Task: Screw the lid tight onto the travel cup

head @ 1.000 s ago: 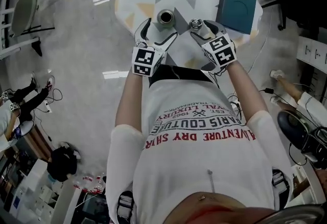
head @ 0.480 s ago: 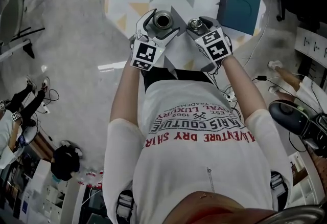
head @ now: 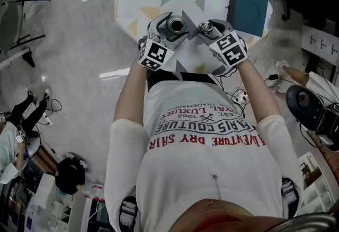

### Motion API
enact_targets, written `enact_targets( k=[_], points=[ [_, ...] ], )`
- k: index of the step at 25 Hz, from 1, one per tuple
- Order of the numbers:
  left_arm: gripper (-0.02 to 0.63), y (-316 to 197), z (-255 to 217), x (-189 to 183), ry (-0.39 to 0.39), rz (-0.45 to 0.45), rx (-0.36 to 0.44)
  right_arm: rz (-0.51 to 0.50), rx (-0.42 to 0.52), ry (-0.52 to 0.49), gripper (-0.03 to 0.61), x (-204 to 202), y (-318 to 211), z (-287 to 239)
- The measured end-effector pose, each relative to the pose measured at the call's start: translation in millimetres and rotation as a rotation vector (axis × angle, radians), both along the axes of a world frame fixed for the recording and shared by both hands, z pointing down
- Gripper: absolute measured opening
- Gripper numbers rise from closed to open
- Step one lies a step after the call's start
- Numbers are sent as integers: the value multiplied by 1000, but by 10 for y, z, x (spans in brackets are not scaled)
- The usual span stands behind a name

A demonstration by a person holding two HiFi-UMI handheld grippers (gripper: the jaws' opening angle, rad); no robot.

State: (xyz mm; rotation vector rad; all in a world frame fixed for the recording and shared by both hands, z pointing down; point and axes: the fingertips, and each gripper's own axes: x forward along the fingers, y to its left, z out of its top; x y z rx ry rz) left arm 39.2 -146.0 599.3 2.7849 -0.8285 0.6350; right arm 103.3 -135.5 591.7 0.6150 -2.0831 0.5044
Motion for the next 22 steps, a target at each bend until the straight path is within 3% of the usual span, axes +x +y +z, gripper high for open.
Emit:
enact_targets(
  k=[5,9,14,22],
  points=[
    [380,24,16,13,-6,82,-16,-75,57,-39,258,-337,-100,-546],
    [380,44,31,15,-2,119,-30,-255,104,-96,258,-759,-26,-877],
    [382,61,39,48,18,153,-64,-478,140,-1,258,-1044,65,-876],
    [383,73,25,62,33,177,-73,-651,99,158,256,-1123,90,-684]
  ],
)
